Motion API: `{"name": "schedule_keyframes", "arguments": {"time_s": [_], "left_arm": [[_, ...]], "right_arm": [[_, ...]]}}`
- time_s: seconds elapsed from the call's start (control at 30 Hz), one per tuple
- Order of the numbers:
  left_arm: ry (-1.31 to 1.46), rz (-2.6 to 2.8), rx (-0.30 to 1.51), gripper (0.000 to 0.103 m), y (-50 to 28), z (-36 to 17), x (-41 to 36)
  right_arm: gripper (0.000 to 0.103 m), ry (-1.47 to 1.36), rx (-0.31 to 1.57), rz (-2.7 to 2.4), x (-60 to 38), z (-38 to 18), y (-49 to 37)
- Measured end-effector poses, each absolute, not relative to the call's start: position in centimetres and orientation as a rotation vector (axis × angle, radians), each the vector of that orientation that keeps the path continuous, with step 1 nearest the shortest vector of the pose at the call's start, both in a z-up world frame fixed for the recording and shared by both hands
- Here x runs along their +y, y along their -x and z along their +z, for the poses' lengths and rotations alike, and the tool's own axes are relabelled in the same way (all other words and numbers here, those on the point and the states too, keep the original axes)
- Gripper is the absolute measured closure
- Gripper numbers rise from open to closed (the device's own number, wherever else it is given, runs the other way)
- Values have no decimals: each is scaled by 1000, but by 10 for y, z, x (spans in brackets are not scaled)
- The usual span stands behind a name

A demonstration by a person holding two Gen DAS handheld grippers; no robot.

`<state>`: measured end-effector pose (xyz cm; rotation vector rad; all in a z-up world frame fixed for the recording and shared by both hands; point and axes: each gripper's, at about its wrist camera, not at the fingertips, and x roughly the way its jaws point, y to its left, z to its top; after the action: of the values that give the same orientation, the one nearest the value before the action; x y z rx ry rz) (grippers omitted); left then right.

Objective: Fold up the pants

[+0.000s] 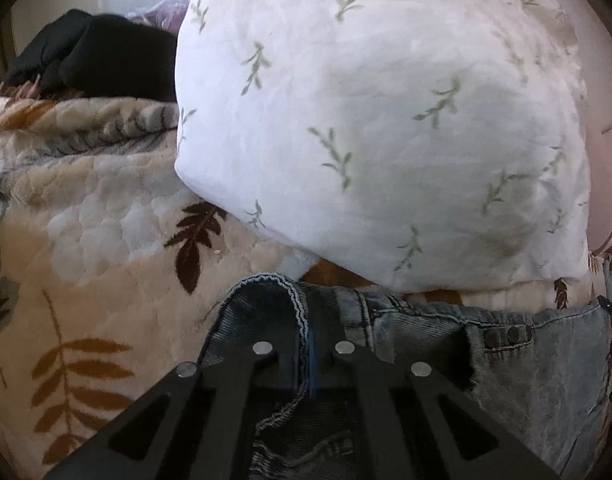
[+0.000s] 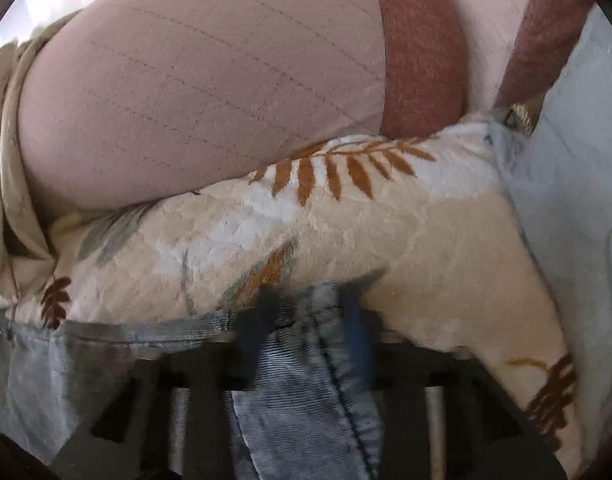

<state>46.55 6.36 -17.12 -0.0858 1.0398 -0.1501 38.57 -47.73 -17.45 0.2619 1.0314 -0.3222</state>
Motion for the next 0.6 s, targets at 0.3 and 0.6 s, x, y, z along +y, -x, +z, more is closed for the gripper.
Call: {"name": "schedule_keyframes", "arguments": {"time_s": [0.3,0.6], "left_arm": [[215,-218,883,100,-415,-87,88],[298,-302,761,100,-321,-31,133]], "right_arm": [[85,-273,892,-308,-466,-117,-330],[85,-420,701,-291,-463,-41,-238]]}}
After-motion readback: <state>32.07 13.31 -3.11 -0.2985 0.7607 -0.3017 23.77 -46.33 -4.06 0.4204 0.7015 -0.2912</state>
